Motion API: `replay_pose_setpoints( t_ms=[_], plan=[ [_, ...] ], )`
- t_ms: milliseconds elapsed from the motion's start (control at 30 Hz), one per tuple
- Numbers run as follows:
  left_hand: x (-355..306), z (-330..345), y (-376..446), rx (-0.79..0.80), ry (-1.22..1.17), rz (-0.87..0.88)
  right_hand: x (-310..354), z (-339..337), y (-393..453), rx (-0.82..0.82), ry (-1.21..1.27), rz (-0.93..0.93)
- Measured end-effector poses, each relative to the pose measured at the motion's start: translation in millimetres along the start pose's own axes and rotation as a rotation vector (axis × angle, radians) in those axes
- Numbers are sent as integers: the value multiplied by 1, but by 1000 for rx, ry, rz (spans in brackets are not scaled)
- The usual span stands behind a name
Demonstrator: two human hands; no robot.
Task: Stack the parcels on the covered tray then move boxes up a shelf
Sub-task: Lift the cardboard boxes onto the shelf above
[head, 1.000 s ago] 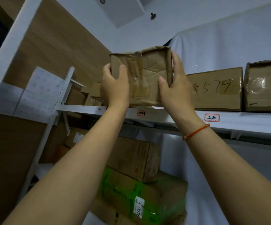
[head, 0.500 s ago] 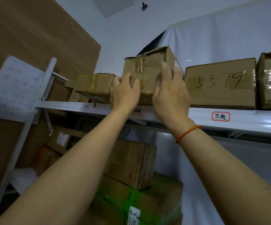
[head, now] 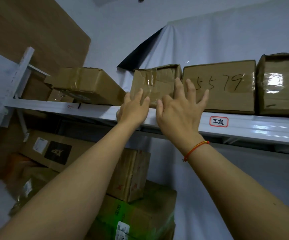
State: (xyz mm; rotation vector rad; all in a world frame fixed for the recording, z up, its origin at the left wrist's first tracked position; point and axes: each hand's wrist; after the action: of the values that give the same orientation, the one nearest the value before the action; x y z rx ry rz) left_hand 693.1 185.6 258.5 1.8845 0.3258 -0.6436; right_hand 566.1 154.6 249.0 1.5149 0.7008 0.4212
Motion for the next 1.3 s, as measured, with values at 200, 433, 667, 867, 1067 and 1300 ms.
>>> replay_pose_setpoints(
  t_ms=[200, 433, 667, 867, 1067, 1300],
  plan=[
    [-4, 9, -6, -41, 60, -67, -10, 3, -10, 30, 0, -23],
    [-6, 19, -26, -153, 82, -69, -14, -7, -18, 55, 29, -10],
    [-49, 35, -53, -309, 8, -34, -42, -34, -28, -3, 16, 3],
    [-122, 58, -93, -309, -91, 26, -114, -96, -30, -14, -60, 62],
    [-211, 75, -160, -316, -280, 171, -204, -173, -53, -68, -144, 131],
    [-298, 89, -270, -460, -527, 510, -316, -301, -112, -200, -163, 259]
  ],
)
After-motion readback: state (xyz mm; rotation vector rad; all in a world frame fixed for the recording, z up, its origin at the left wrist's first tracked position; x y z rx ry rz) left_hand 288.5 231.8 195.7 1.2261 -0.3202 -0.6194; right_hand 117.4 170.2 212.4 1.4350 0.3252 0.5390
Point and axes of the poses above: each hand's wrist, its own y-axis towards the middle knuckle, its own z-axis out of the palm, x = y × z, and after that the axes turned 6 degrees about x, right-handed
